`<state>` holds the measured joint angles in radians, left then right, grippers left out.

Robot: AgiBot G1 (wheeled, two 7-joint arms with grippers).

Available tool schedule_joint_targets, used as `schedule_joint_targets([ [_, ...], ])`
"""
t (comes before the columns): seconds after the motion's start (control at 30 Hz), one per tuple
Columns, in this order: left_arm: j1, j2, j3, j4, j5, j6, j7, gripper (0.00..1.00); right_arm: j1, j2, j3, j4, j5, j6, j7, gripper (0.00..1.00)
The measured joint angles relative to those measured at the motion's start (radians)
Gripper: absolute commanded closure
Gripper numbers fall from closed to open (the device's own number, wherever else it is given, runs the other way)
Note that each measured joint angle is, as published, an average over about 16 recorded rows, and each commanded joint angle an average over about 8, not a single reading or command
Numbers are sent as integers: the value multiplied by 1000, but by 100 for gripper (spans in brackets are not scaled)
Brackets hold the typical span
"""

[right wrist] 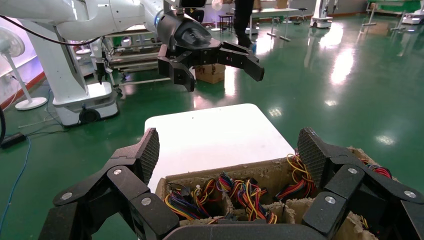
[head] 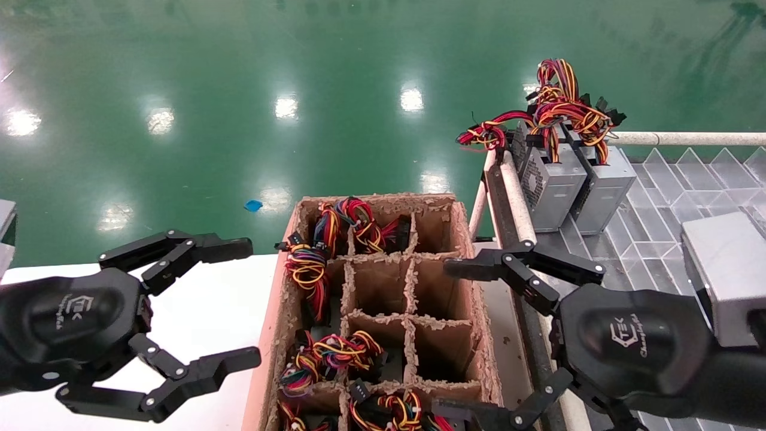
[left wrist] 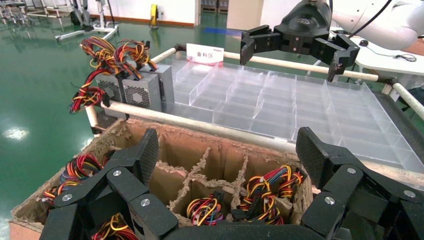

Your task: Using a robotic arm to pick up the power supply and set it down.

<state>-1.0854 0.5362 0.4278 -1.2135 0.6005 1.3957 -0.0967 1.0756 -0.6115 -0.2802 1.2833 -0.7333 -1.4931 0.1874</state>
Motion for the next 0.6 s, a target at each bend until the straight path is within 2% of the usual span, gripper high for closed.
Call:
schedule_joint_targets([
  [0.6, 0, 0, 0, 0, 0, 0, 0, 0, 0, 0, 0, 0, 0, 0, 0, 0],
])
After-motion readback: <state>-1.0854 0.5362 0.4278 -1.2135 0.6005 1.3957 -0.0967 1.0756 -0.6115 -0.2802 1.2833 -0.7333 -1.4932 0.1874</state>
